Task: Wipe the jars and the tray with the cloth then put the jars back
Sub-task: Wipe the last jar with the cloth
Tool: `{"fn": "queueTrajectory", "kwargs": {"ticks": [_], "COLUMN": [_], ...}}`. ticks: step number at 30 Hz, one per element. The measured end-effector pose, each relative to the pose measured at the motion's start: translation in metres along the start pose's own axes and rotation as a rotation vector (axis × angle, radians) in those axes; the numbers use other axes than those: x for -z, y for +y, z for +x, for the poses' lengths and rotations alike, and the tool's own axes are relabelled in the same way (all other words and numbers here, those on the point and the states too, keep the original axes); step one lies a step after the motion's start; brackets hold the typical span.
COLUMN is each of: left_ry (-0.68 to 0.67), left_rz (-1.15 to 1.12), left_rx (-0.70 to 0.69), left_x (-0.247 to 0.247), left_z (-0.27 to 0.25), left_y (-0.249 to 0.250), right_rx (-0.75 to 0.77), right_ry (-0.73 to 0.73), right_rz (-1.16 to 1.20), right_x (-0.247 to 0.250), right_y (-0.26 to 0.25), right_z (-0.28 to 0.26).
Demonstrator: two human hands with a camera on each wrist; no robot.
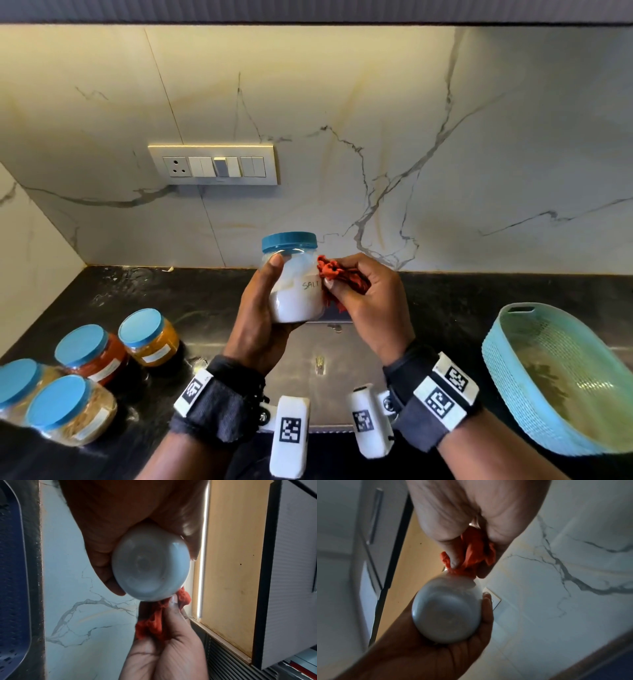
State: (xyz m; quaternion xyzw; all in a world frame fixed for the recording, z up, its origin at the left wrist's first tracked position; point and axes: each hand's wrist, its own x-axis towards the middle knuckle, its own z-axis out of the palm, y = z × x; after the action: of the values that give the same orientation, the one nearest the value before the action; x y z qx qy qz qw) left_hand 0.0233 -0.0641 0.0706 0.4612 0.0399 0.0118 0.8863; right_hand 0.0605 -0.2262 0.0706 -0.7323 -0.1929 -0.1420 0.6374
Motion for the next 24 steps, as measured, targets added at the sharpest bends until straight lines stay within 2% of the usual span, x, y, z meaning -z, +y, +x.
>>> {"fn": "queueTrajectory", "kwargs": {"ticks": [3,6,10,15,19,24], "left_ry": [-0.021,0.002,0.039,-0.039,-0.092,-0.072], "left_rz": [0.008,0.035,0.168,0.433,0.588,0.641], "left_rx": [-0.052,-0.123,-0.211,-0.093,-0.089,-0.096], "left_x": [0.0,0.001,0.005,0.018,0.023,0.022], "left_z": [-0.002,-0.002,-0.001,-0.003,-0.006,-0.005], "left_y": [0.002,-0.001,-0.004,0.007,0.009,0.005], "right_rx": [-0.18,-0.263,-0.262,-0.255,-0.223,-0.047], "right_ry": [-0.041,-0.07,-0.072,-0.006,0.003,-0.003], "right_rz": [0.124,0.184,0.161,0.165,0.186,-0.021], "right_x": [0.0,0.0,-0.001,0.004,0.005,0.007], "right_y": [0.002,0.001,-0.001,0.008,0.009,0.01], "right_z": [-0.009,-0.023,-0.035,-0.043,-0.039,-0.028]}}
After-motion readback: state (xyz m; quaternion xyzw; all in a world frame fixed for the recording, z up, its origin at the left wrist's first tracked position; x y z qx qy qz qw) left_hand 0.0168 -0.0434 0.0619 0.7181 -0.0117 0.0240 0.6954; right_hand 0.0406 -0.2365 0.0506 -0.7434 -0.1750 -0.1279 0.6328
